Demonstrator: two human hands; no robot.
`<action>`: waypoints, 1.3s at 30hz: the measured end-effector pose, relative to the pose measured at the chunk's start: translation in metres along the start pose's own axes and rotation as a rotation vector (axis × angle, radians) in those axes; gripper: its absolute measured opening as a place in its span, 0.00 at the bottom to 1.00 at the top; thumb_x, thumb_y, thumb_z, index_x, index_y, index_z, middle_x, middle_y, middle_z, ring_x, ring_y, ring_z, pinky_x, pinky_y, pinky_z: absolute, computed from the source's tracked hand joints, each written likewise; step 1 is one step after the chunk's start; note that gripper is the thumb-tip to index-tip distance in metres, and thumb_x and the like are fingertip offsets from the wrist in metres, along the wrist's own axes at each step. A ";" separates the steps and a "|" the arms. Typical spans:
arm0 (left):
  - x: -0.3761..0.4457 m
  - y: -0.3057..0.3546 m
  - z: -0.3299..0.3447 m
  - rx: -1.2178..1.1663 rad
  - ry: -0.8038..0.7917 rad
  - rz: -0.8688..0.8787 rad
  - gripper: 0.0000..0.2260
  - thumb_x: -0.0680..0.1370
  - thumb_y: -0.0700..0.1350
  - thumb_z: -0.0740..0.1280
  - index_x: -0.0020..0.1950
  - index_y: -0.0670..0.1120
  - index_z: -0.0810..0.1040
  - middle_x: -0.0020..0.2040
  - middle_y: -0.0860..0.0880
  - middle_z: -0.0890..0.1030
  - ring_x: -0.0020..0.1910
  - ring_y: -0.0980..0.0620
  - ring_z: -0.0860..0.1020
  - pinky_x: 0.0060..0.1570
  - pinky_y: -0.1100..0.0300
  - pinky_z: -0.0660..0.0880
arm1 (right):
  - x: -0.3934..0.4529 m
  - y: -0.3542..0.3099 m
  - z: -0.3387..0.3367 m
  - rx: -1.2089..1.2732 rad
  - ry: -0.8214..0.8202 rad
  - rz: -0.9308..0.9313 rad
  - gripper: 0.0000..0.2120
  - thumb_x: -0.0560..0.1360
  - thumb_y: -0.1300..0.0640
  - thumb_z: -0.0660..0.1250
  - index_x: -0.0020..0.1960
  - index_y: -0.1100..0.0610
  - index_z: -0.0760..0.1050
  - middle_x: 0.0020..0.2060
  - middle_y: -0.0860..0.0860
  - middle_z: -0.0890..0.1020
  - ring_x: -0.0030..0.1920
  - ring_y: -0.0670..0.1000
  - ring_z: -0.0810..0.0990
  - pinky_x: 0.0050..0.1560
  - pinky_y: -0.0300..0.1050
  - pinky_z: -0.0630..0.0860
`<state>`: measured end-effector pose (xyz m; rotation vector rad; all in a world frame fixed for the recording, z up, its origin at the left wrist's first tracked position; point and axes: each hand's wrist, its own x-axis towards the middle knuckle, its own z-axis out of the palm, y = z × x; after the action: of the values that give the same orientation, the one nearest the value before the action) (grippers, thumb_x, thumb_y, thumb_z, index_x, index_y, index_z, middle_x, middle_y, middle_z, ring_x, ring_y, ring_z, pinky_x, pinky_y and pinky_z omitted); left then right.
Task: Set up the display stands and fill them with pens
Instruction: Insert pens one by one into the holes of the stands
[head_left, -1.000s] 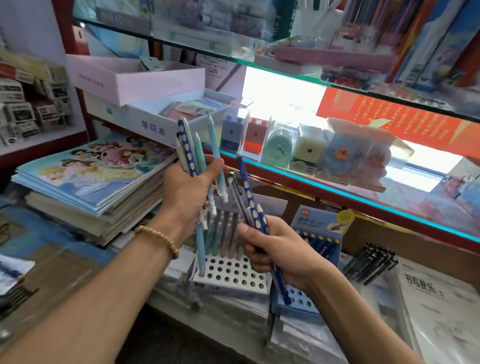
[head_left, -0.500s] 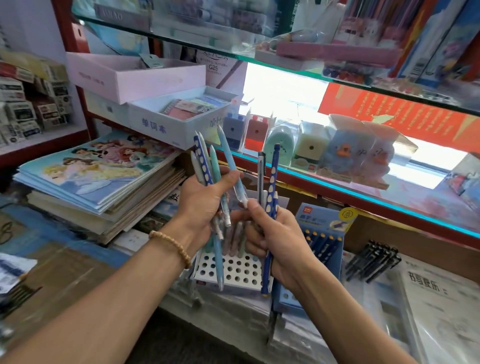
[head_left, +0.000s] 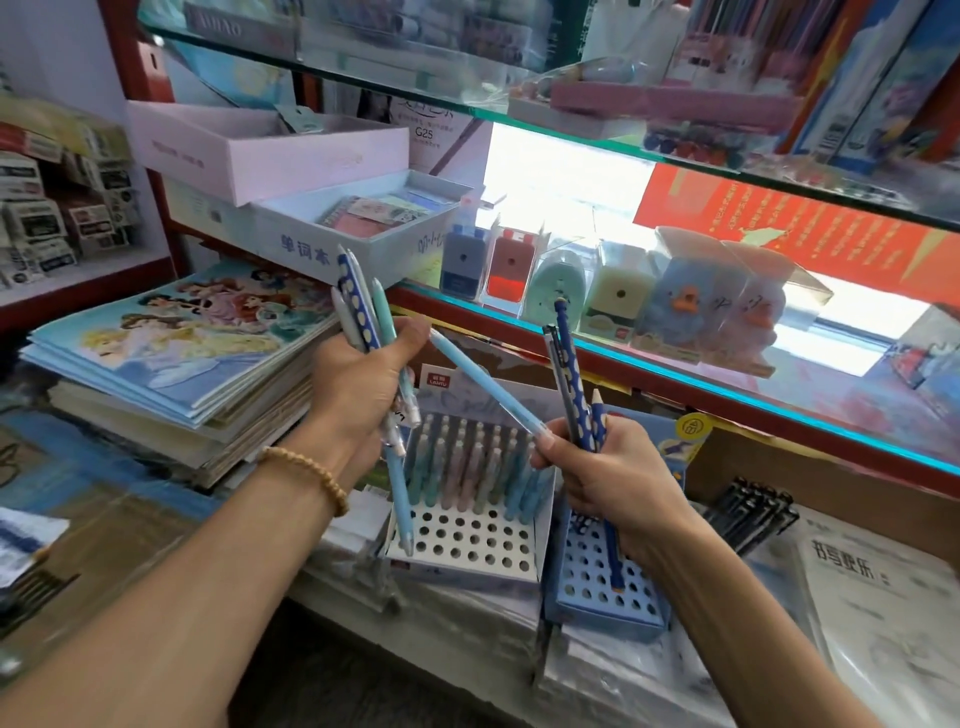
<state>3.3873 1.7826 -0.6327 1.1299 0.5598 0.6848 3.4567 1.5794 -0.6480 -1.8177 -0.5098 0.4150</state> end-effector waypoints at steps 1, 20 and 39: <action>0.001 0.000 -0.001 0.018 -0.011 -0.002 0.06 0.72 0.45 0.76 0.39 0.48 0.80 0.29 0.54 0.75 0.32 0.54 0.74 0.31 0.61 0.73 | -0.001 0.000 -0.001 -0.003 -0.005 -0.008 0.09 0.79 0.59 0.68 0.42 0.62 0.80 0.36 0.62 0.76 0.27 0.50 0.67 0.27 0.43 0.67; -0.001 -0.018 -0.002 0.320 -0.216 -0.115 0.09 0.74 0.42 0.74 0.51 0.40 0.81 0.46 0.39 0.84 0.44 0.43 0.84 0.46 0.47 0.82 | -0.006 -0.003 -0.053 -0.171 0.229 -0.128 0.10 0.81 0.58 0.64 0.44 0.60 0.78 0.24 0.45 0.74 0.26 0.46 0.68 0.28 0.43 0.67; -0.001 -0.026 0.000 0.073 -0.302 -0.246 0.12 0.76 0.42 0.72 0.55 0.39 0.77 0.33 0.48 0.77 0.25 0.56 0.78 0.26 0.62 0.75 | 0.001 0.035 -0.022 -0.858 0.108 -0.115 0.08 0.81 0.57 0.64 0.44 0.58 0.74 0.35 0.51 0.77 0.36 0.53 0.76 0.39 0.52 0.73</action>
<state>3.3919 1.7748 -0.6568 1.1820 0.4581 0.2761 3.4741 1.5529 -0.6754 -2.5924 -0.7872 -0.0062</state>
